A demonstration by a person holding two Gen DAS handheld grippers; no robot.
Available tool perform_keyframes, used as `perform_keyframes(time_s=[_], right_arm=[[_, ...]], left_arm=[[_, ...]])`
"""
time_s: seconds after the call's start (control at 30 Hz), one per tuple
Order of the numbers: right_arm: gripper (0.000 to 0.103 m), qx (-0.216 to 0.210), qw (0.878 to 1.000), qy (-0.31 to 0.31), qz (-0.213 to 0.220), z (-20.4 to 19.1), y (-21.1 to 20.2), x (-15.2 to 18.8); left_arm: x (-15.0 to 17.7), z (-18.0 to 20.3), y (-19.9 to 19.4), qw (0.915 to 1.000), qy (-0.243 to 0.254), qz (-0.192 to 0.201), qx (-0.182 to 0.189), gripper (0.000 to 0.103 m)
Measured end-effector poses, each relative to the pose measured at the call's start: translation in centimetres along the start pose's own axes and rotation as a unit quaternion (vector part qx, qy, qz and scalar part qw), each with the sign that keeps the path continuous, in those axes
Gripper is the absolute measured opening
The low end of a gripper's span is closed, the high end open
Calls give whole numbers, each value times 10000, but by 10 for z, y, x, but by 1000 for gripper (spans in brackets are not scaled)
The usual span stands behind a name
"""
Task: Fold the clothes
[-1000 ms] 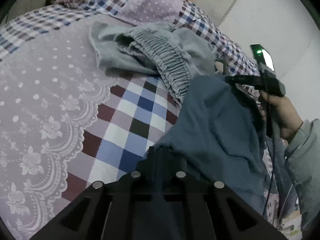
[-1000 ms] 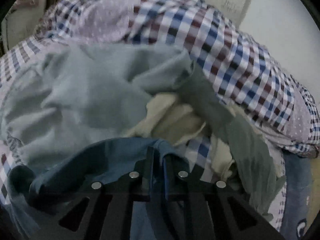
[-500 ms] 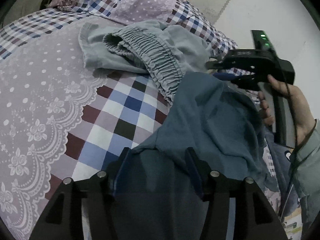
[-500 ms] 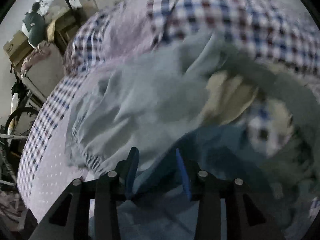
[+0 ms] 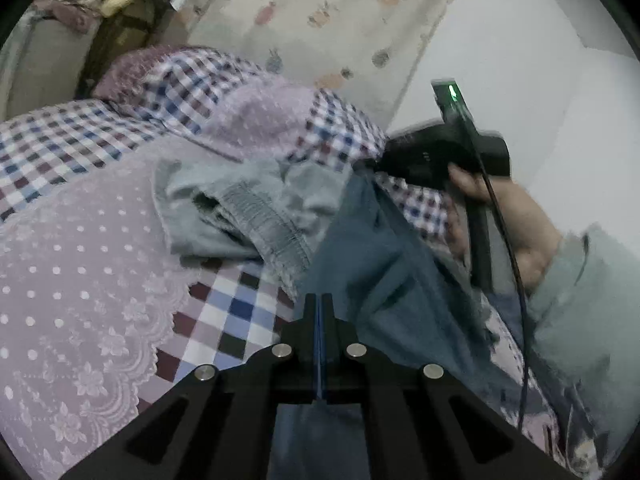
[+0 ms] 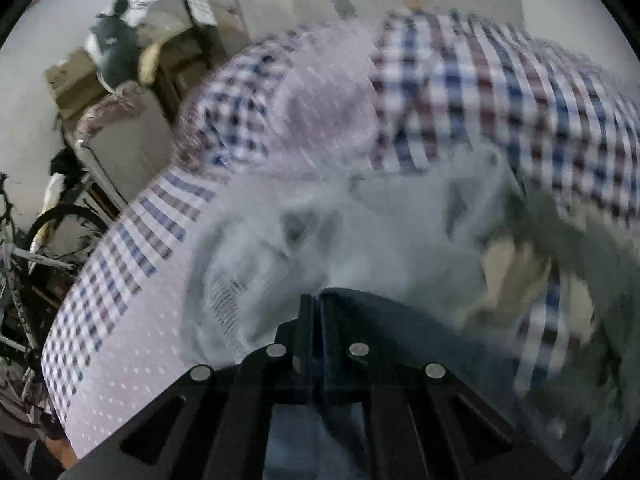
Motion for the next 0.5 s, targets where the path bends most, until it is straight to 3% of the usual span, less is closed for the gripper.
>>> perform_keyframes(time_s=[0.1, 0.27, 0.4, 0.43, 0.47, 0.5], right_arm=[[1, 173, 9998, 30, -10, -3, 11, -7], [4, 599, 9977, -48, -310, 11, 49, -7], [8, 747, 9927, 137, -941, 32, 72, 11], [14, 624, 9943, 185, -839, 31, 66, 11], [31, 444, 9964, 250, -684, 28, 57, 11], [40, 304, 9976, 295, -547, 27, 48, 10]], left_arm=[[20, -22, 17, 9978, -17, -587, -300, 0], [45, -42, 50, 9847, -73, -1640, -589, 2], [47, -46, 52, 9830, -225, -1786, -352, 16], [47, -45, 52, 9831, -198, -1789, -336, 19], [46, -44, 51, 9832, -172, -1791, -321, 20], [46, -43, 51, 9833, -142, -1788, -324, 21]])
Point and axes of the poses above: each gripper's, at about its wrist camera, not at the fingertips, and y roughly the way its jaws point, z to its right, x to its underside, the point moved 6 cm from there along y, roughly the way its jaws point, and after that the axes turned 11 degrees about -x, right-handed, at the moved point
